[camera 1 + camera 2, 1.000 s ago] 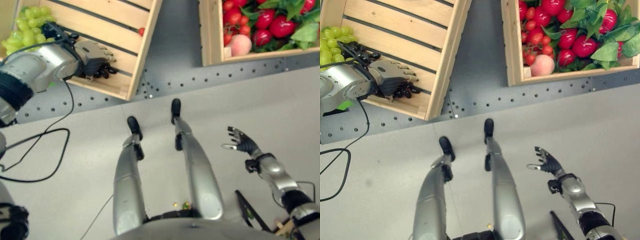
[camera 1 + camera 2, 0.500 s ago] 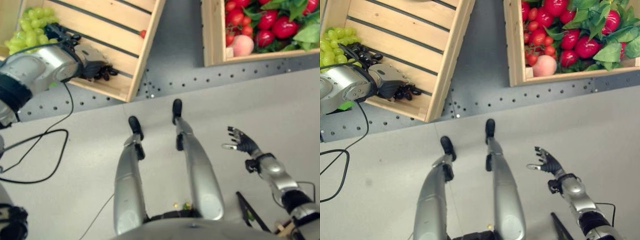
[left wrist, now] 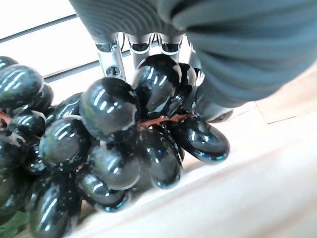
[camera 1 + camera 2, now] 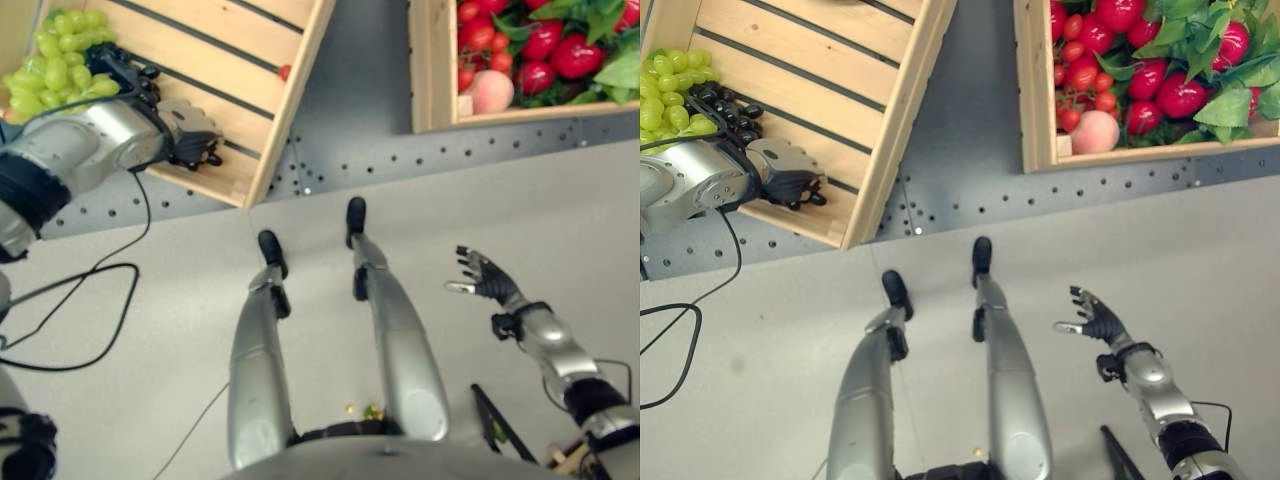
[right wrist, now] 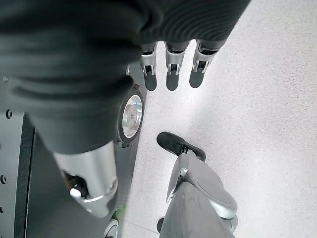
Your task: Pick up the fruits from the basket on one side to the basket on the other side
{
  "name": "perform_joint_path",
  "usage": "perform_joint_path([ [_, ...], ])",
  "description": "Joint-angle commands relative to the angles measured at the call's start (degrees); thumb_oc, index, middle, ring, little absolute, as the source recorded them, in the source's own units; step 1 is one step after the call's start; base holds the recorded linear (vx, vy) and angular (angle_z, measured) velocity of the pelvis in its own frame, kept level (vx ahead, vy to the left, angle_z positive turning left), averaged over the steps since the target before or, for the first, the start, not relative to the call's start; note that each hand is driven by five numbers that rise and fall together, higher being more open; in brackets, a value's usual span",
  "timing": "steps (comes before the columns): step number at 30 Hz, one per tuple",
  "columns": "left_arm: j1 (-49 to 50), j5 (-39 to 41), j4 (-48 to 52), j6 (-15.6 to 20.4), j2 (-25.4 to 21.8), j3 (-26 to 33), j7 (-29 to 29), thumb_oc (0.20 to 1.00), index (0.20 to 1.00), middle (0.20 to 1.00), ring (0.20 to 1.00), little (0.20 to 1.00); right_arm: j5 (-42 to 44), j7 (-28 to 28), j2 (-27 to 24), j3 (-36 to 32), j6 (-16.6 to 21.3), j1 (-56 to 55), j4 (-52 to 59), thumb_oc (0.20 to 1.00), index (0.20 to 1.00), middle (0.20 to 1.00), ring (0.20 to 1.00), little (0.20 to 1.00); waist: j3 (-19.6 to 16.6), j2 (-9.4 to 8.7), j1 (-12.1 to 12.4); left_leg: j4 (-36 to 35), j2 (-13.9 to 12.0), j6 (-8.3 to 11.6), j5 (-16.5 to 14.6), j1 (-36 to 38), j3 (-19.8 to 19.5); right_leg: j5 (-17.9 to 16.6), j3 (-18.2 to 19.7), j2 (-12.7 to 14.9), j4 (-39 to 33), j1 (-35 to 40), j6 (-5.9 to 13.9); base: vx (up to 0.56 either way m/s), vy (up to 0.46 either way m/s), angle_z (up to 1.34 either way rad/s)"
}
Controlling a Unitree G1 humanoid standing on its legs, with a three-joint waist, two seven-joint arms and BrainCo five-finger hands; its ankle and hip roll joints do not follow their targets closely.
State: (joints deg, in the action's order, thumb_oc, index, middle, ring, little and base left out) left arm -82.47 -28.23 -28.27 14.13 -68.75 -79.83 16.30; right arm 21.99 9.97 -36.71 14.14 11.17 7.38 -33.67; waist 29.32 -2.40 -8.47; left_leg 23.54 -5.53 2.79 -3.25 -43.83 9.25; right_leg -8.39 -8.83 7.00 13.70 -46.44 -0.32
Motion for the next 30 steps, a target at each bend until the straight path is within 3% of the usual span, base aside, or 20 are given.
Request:
perform_joint_path([
  [1,2.4,-0.8,2.2,-0.8,-7.8,1.0,1.1,0.200,0.200,0.200,0.200,0.200,0.3,0.2,-3.0,-3.3,0.4,-4.2,3.0,1.000,1.000,1.000,1.000,1.000,0.5,1.25,0.0,-2.5,0.3,-0.79,-2.1,2.8,-0.4,9.4,-0.8,3.1,7.1,2.1,9.58,0.00,0.000,0.00],
  [10,4.7,3.1,1.7,-1.3,-6.7,6.6,-0.5,0.200,0.200,0.200,0.200,0.200,0.5,0.5,-2.7,-3.3,0.6,-4.5,3.5,1.000,1.000,1.000,1.000,1.000,0.4,1.26,0.2,-2.8,0.4,-0.72,-1.8,3.3,-0.7,9.4,-0.9,3.1,7.1,2.4,9.51,0.00,0.000,0.00],
  [11,6.4,7.7,2.1,-1.8,-6.0,11.1,-2.0,0.200,0.200,0.200,0.200,0.200,0.8,0.5,-1.9,-3.5,0.8,-4.7,3.4,1.000,1.000,1.000,1.000,1.000,0.4,1.14,0.6,-3.0,0.6,-0.67,-1.5,3.6,-0.7,9.3,-1.1,3.2,7.1,2.8,9.44,0.00,0.000,0.00],
  [12,7.0,7.7,2.2,-1.8,-6.0,11.7,-2.0,0.200,0.200,0.200,0.200,0.200,0.8,0.5,-2.1,-3.5,0.8,-4.7,3.4,1.000,1.000,1.000,1.000,1.000,0.4,1.31,0.4,-3.0,0.6,-0.67,-1.5,3.7,-0.7,9.3,-1.1,3.3,7.1,2.8,9.44,0.00,0.000,0.00],
  [14,10.8,16.3,3.9,-1.1,-5.9,21.1,-4.7,0.200,0.200,0.200,0.200,0.200,1.2,0.6,-1.4,-4.0,1.6,-5.9,4.0,1.000,1.000,1.000,1.000,1.000,0.4,1.33,0.9,-3.4,0.8,-0.54,-1.1,4.2,-0.8,9.2,-1.1,3.3,7.0,3.4,9.32,-0.01,0.002,0.04],
  [17,11.7,17.9,6.1,-0.5,-6.3,24.2,-5.9,0.200,0.200,0.200,0.200,0.200,1.0,0.8,-1.7,-4.1,1.9,-6.7,4.5,1.000,1.000,1.000,1.000,1.000,0.1,1.61,0.8,-3.8,0.9,-0.48,-1.0,4.8,-0.9,9.2,-1.1,3.3,6.9,3.8,9.31,0.00,0.001,0.04],
  [20,12.8,22.4,6.8,0.3,-6.0,31.8,-11.5,0.200,0.200,0.200,0.200,0.200,0.7,1.1,-1.3,-4.8,2.6,-8.1,5.4,1.000,1.000,1.000,1.000,1.000,-0.3,1.52,1.1,-4.4,1.0,-0.18,-0.6,5.2,-1.0,9.3,-1.2,3.3,6.6,4.4,9.22,0.00,0.000,0.00],
  [24,13.9,23.9,6.6,0.6,-5.7,36.3,-14.8,0.200,0.200,0.200,0.200,0.200,0.3,0.9,-1.4,-5.1,3.1,-8.7,5.3,1.000,1.000,1.000,1.000,1.000,-0.6,1.75,1.1,-5.0,1.1,-0.10,-0.3,5.8,-1.2,9.5,-1.4,3.3,6.5,4.8,9.20,0.00,-0.005,0.06],
  [27,15.2,27.8,5.2,0.9,-2.6,42.8,-20.2,0.200,0.200,0.200,0.200,0.200,0.0,0.4,-0.9,-4.9,3.6,-8.4,4.6,1.000,1.000,1.000,1.000,1.000,-0.7,1.64,1.1,-5.5,1.3,-0.03,-0.1,6.4,-1.6,9.6,-1.5,3.3,6.7,5.1,9.17,-0.01,-0.011,0.04],
  [30,13.6,28.1,5.0,1.1,-1.0,43.1,-22.0,0.200,0.200,0.200,0.200,0.200,-0.2,0.2,-1.0,-4.4,3.7,-8.1,4.4,1.000,1.000,1.000,1.000,1.000,-0.8,1.69,0.9,-5.8,1.3,0.04,0.0,6.7,-1.7,9.7,-1.6,3.3,6.7,5.4,9.17,0.00,-0.004,0.01],
])
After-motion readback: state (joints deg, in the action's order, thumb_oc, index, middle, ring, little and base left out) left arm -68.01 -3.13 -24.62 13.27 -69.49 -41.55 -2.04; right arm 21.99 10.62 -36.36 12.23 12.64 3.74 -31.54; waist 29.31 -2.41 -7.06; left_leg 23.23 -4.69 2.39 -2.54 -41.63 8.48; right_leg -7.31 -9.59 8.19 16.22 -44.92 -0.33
